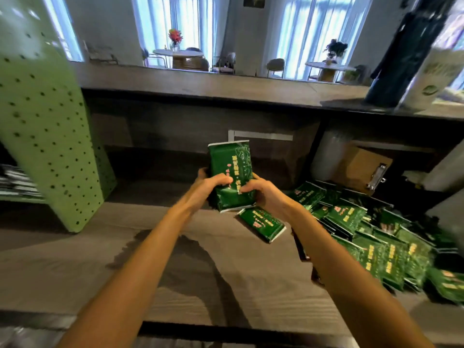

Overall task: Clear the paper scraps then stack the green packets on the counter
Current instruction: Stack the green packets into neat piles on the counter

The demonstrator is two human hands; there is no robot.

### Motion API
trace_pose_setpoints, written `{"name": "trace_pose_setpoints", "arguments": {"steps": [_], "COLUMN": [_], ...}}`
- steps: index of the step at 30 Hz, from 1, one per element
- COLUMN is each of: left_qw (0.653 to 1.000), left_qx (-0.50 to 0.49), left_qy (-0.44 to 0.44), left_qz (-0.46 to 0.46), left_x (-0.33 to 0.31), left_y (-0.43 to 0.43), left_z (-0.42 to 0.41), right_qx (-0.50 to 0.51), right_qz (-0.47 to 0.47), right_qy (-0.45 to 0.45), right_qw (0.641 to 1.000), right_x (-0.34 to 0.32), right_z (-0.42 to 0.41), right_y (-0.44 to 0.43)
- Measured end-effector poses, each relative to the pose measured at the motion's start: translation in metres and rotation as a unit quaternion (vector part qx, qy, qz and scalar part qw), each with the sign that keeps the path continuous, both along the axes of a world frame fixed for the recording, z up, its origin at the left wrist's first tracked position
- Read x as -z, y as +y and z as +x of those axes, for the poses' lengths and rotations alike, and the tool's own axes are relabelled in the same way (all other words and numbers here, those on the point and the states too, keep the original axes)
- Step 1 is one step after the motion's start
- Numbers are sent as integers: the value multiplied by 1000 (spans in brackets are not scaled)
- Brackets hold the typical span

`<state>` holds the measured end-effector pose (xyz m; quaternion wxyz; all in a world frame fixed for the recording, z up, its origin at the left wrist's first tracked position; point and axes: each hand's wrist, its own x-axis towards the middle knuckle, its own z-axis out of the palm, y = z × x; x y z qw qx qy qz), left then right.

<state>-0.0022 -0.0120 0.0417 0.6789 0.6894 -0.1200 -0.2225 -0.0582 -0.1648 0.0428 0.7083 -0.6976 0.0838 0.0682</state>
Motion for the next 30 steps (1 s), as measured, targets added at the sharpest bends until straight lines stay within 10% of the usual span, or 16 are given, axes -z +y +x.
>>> {"name": "trace_pose_setpoints", "arguments": {"steps": [30], "left_qw": [921], "left_qx": [-350], "left_qy": [44], "left_qz": [-162], "left_x": [-148], "left_y": [327], "left_z": [-43], "right_qx": [-316], "right_qz": [-181], "right_qy": [-88], "right_qw": [927], "right_x": [-158], "right_z": [61], "right_y": [324]}}
